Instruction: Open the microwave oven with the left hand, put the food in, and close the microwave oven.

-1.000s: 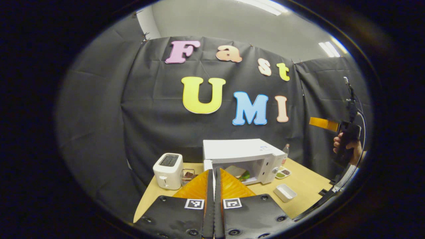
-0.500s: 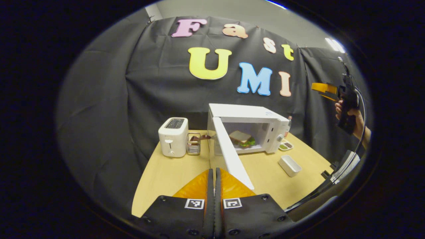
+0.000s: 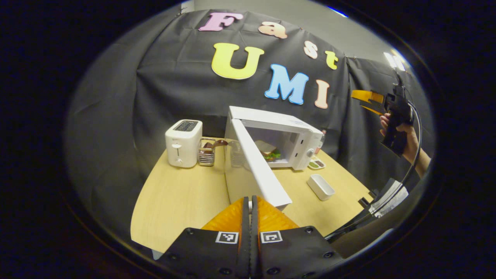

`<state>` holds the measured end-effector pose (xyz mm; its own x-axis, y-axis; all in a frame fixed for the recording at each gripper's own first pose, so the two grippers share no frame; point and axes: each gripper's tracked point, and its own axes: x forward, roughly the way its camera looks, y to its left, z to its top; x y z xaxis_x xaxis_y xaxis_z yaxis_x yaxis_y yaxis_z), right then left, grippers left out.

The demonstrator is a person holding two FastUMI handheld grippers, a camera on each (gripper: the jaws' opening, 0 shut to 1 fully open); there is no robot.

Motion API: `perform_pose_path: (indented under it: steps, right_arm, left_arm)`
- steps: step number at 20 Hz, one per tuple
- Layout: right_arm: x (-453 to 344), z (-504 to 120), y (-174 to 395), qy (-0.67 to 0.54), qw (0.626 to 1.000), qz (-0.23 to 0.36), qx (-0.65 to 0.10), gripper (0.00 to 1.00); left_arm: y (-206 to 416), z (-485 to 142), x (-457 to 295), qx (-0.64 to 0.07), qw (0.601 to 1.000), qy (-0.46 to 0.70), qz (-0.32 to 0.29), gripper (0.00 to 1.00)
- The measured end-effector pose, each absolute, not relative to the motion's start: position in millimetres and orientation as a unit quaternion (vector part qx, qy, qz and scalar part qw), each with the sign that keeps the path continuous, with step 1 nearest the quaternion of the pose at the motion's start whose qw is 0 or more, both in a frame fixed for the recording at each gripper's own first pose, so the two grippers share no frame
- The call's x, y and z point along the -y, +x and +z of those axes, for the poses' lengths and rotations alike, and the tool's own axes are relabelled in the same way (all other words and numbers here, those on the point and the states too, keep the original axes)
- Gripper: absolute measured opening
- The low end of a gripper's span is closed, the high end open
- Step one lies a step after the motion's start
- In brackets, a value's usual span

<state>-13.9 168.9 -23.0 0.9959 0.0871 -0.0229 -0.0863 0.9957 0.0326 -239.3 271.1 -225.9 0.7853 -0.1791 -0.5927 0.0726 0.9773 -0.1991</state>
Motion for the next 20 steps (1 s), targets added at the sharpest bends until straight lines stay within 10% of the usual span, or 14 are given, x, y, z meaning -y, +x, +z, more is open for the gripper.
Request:
perform_pose_path:
  steps: [20]
  right_arm:
    - [-82.3,-3.9,16.8,0.003,0.999,0.050,0.007,0.86]
  left_arm:
    - [-130.0,-253.3,-101.0,-0.324,0.929,-0.111,-0.143,0.07]
